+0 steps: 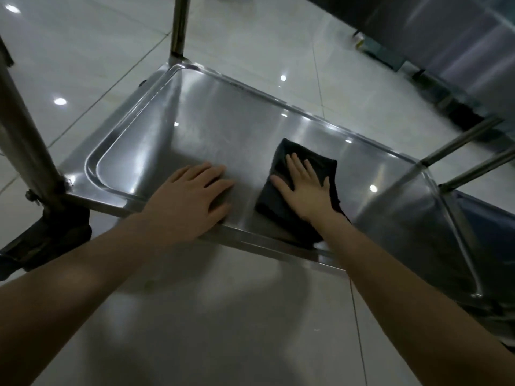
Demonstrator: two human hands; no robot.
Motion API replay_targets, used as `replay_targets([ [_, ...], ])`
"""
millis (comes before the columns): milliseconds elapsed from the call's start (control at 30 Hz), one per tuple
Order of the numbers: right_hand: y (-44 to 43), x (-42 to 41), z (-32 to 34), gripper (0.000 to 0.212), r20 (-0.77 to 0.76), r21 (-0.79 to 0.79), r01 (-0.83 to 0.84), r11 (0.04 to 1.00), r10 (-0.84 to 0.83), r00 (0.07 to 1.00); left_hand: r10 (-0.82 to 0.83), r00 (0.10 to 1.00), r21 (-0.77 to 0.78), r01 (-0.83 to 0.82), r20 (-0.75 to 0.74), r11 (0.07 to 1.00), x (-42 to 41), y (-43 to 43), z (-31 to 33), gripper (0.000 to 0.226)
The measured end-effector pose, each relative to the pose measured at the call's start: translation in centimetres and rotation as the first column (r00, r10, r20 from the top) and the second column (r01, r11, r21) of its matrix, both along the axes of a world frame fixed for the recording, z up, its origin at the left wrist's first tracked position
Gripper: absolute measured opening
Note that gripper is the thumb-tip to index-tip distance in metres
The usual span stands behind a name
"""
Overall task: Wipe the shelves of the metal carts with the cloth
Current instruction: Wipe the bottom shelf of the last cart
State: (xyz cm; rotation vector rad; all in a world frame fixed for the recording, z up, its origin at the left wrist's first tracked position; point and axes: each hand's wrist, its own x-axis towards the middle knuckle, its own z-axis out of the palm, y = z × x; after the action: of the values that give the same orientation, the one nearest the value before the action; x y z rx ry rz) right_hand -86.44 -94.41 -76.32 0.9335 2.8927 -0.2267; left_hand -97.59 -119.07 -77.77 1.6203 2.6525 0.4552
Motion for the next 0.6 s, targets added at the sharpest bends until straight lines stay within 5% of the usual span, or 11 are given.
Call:
replay_targets([
  [167,-3.6,11.2,-0.7,0.073,-0.068,0.017,-0.294,0.956,0.294,0.953,0.042,0.998,-0.053,-0.040,0.037,0.998,0.6,0.3,0.2,0.085],
  [467,8.1,1.3,-1.2,0.073,0.034,0.044,0.109,0.993,-0.111,0.993,0.028,0.999,-0.254,-0.035,-0.030,0.967,1.5,1.2,1.4,0.103],
  [600,5.6,3.4,-1.0,0.074,-0.048,-0.005,-0.062,0.998,0.062,0.997,0.131,0.990,-0.250,-0.138,-0.043,0.958,2.0,2.3,2.2,0.080],
])
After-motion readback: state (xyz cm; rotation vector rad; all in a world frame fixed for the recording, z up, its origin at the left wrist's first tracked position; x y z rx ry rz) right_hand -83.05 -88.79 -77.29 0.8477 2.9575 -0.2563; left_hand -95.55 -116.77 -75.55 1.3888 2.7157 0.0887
